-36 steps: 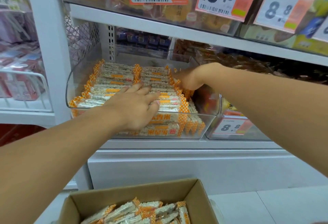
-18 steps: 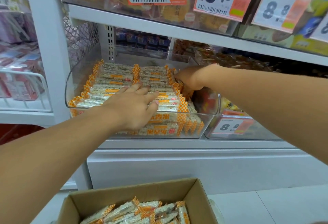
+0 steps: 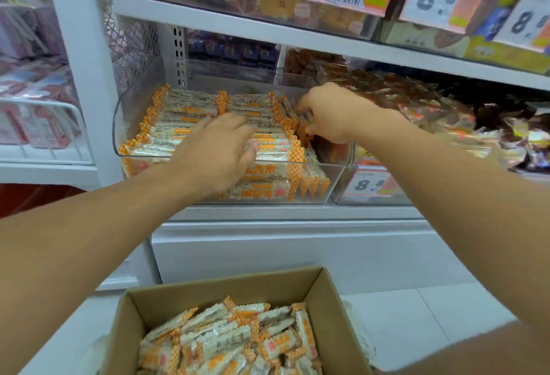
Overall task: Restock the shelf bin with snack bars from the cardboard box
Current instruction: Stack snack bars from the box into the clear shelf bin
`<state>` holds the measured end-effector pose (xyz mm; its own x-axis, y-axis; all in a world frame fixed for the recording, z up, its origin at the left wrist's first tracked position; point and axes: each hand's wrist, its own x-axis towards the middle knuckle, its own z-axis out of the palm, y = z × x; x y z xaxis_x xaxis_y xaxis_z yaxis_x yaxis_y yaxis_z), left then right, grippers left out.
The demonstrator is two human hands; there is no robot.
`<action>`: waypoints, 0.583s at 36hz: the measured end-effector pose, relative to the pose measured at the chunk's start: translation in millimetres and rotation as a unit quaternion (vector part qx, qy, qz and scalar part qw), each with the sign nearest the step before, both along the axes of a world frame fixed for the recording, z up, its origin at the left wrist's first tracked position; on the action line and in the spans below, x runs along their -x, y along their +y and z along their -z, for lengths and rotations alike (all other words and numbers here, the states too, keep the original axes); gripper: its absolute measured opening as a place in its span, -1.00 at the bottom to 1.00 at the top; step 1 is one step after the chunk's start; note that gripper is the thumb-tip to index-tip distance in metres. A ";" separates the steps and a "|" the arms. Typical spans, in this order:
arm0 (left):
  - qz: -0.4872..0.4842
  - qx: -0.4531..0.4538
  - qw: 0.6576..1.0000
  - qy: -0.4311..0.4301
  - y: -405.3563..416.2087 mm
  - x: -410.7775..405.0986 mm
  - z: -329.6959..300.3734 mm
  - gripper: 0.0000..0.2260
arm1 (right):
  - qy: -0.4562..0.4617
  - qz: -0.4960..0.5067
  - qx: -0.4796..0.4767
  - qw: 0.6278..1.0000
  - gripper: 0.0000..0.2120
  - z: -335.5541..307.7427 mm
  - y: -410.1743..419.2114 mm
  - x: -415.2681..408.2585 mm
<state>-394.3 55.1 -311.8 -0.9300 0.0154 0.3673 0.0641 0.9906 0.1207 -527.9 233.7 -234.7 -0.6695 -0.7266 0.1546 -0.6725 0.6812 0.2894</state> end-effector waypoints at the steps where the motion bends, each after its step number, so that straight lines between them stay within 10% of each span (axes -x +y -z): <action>1: 0.011 0.021 0.998 0.062 2.9 -3.9 -0.1 -0.67 | 0.001 -0.012 0.089 0.996 -0.77 3.2 10.6 -14.0; 5: 0.093 0.072 0.974 0.195 26.3 -27.7 5.7 -0.85 | -0.066 -0.040 0.569 0.819 -0.93 70.8 44.0 -99.6; 7: 0.117 0.030 0.986 0.115 44.7 -45.6 23.2 -0.86 | -0.155 0.037 0.612 0.775 -0.91 134.9 51.8 -140.2; 9: 0.107 0.027 0.987 -0.119 64.2 -69.0 53.4 -0.77 | -0.336 0.130 0.436 0.824 -0.83 205.6 62.2 -169.0; 13: -0.005 0.094 0.838 -0.538 78.1 -129.2 150.6 -0.50 | -0.522 0.153 -0.006 0.839 -0.03 319.0 101.1 -205.3; 21: -0.179 -0.055 0.756 -0.627 89.0 -220.9 270.9 -0.41 | -0.466 0.138 -0.122 0.866 0.05 376.8 118.2 -228.2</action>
<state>-173.4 144.1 -582.6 -0.4854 -0.2861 -0.8262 -0.4392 0.8969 -0.0526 -299.7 351.9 -611.5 -0.5744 -0.4543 -0.6810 -0.5129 0.8481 -0.1332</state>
